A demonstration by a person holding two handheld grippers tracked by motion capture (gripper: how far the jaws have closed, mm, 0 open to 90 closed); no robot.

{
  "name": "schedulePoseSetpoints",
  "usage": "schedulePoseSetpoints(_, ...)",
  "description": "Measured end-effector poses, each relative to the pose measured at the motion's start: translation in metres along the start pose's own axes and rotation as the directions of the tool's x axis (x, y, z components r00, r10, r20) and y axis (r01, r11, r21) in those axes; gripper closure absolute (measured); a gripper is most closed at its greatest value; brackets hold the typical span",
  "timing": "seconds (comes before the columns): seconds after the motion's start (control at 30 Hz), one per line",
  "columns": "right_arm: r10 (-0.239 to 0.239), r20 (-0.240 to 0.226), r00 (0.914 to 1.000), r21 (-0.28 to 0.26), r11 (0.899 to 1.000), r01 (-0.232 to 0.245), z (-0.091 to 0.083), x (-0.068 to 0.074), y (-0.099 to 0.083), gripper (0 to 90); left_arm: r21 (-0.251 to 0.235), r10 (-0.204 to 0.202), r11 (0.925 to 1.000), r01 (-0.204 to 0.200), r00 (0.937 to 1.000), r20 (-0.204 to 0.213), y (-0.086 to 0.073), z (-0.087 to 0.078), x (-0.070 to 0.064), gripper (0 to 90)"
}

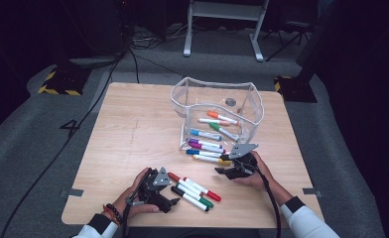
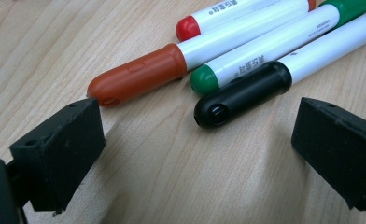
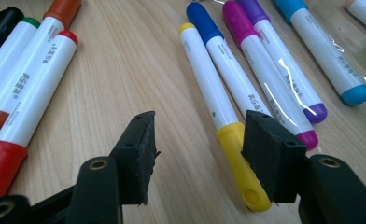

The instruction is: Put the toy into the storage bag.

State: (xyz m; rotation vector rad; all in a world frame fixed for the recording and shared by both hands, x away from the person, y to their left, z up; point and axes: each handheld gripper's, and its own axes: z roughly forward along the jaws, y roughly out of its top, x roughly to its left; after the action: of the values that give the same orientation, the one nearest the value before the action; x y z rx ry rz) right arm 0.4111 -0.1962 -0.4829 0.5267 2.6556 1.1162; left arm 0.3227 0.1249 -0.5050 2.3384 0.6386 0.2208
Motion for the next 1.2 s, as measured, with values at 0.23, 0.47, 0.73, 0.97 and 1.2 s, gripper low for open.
schedulePoseSetpoints(0.23, -0.002, 0.026, 0.9997, 0.000, 1.000, 0.002, 0.006, -0.004, 0.005, 45.4, 0.000, 0.000, 1.0000, 0.000, 1.0000, 0.000, 0.000, 0.000, 0.000, 2.8)
schedulePoseSetpoints(0.47, -0.007, 0.027, 0.9996, 0.016, 1.000, 0.006, 0.009, -0.007, 0.004, 45.6, -0.001, 0.001, 1.0000, -0.001, 1.0000, 0.002, 0.000, 0.000, 0.000, 2.8)
schedulePoseSetpoints(0.73, 0.022, -0.042, 0.9989, 0.042, 0.999, -0.020, 0.010, -0.008, -0.003, 55.0, -0.001, 0.002, 1.0000, -0.002, 1.0000, 0.002, 0.000, 0.000, 0.000, 2.8)
schedulePoseSetpoints(0.97, -0.001, -0.070, 0.9976, 0.040, 0.999, 0.004, 0.012, -0.002, -0.002, 69.0, -0.002, 0.002, 1.0000, -0.002, 1.0000, 0.002, 0.000, 0.000, 0.000, 2.8)
schedulePoseSetpoints(1.2, -0.022, -0.063, 0.9978, 0.046, 0.999, 0.025, 0.012, 0.002, -0.001, 75.0, -0.001, 0.002, 1.0000, -0.002, 1.0000, 0.002, 0.000, 0.000, 0.000, 2.9)
